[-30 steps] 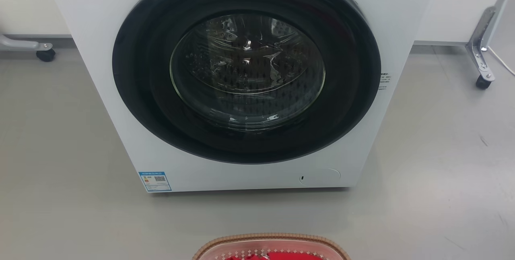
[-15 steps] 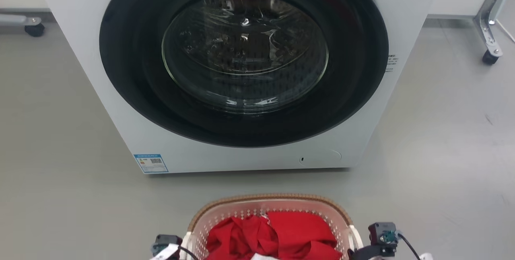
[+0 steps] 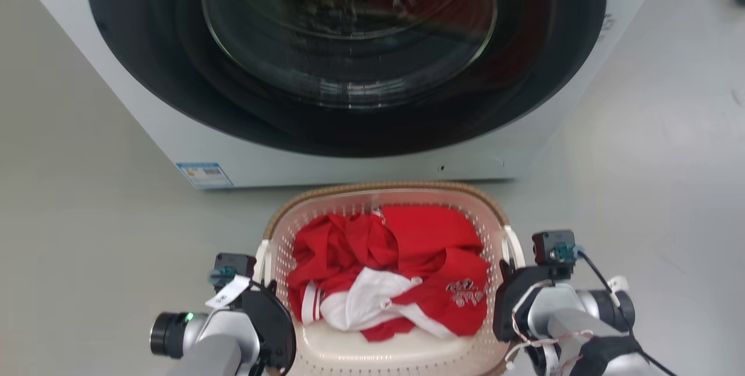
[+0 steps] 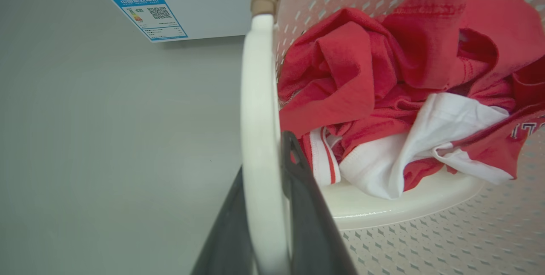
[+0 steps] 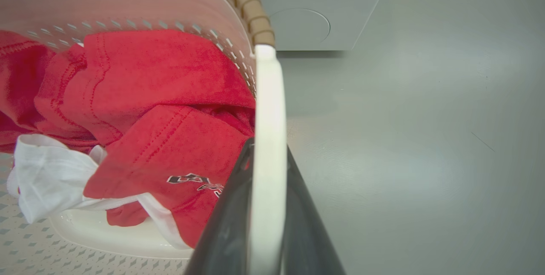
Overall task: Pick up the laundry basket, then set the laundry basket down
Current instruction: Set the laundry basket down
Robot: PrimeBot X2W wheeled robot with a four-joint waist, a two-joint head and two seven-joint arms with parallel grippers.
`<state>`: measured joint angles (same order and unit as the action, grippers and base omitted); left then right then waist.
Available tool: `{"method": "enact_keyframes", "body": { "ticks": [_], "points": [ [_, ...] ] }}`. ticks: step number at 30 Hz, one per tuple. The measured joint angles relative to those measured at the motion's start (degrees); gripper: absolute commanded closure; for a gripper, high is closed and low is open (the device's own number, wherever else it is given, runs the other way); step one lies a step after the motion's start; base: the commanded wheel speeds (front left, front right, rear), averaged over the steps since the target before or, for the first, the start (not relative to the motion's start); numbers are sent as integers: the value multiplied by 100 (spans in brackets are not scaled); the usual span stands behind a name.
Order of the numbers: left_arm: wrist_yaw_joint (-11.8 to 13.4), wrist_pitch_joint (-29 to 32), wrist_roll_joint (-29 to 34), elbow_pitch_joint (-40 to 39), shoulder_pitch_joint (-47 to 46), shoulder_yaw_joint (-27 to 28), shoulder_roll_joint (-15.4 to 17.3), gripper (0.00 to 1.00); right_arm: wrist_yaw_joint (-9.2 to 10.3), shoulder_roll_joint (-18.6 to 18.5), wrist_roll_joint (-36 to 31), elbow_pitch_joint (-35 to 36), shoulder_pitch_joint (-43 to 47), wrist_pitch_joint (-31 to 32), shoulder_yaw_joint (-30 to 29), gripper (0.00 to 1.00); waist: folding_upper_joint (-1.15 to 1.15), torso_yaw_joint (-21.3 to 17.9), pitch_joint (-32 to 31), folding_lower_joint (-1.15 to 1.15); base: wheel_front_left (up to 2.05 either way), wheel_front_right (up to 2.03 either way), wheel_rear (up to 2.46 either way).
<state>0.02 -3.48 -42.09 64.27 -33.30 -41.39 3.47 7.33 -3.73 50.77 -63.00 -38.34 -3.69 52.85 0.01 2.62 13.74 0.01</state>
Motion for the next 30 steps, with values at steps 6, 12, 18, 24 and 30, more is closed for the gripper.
{"method": "enact_keyframes", "body": {
  "ticks": [6, 12, 18, 24, 30],
  "points": [
    [3, -36, 29, 13, -351, 9, 11, 100, 20, -31, -55, -1, -410, -16, 22, 100, 0, 7, 501, 0, 0, 0, 0],
    [4, -82, 60, 51, -616, 10, 15, 100, 23, -45, -85, -20, -700, -45, 57, 100, 0, 13, 1013, 0, 0, 0, 0],
    [4, -121, 86, 87, -862, 11, 15, 100, 23, -54, -99, -56, -949, -94, 75, 100, 0, 20, 1527, 0, 0, 0, 0],
    [5, -227, 94, 110, -1222, 40, 26, 100, 24, -78, -118, -69, -1341, -170, 79, 100, 1, 21, 2128, 0, 0, 0, 0],
    [5, -367, 135, 167, -1419, 56, 51, 100, 23, -81, -137, -67, -1525, -280, 101, 100, 1, 9, 2593, 0, 0, 0, 0]
  ]
}}
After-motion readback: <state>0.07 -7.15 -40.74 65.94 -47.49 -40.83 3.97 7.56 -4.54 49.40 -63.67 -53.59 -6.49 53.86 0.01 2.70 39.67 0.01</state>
